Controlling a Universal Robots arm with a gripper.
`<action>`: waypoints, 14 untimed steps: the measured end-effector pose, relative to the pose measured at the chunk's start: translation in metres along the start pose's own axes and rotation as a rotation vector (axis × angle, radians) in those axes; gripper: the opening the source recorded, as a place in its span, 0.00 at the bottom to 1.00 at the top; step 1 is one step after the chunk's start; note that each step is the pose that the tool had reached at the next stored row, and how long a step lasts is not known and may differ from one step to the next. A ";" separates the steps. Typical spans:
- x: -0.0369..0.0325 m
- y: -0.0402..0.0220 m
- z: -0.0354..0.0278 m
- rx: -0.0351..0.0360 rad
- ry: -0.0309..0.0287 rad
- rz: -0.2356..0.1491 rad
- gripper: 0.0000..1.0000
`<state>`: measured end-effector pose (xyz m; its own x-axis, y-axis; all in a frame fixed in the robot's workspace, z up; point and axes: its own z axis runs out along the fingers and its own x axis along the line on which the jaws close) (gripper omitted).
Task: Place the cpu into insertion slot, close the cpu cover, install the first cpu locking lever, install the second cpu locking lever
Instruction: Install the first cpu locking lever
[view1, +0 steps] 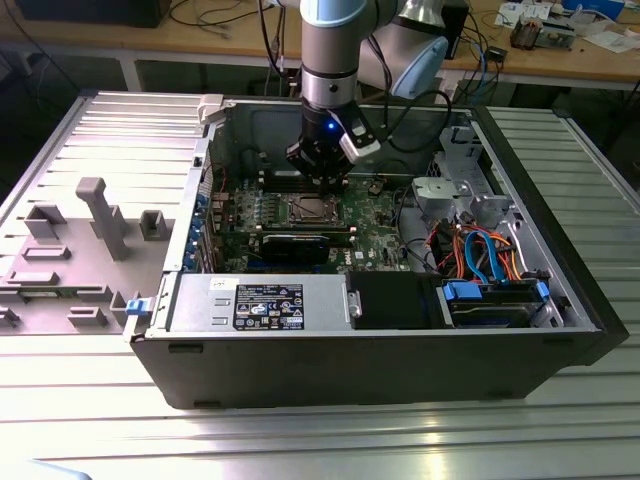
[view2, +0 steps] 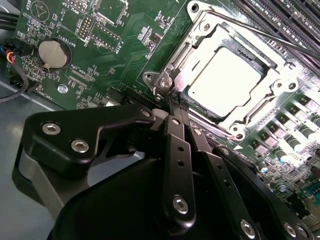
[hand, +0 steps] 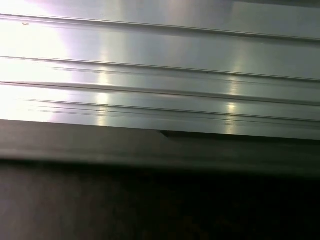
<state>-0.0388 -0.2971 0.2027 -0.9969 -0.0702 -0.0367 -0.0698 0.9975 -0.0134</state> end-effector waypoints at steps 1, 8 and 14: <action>0.0000 0.0000 0.0000 0.0001 0.0001 0.000 0.11; -0.0001 0.0002 -0.0009 -0.0347 -0.0028 0.001 0.11; -0.0003 -0.0009 -0.0055 -0.0142 -0.0011 0.000 0.11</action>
<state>-0.0387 -0.2979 0.2082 -0.9968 -0.0699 -0.0379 -0.0700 0.9975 0.0008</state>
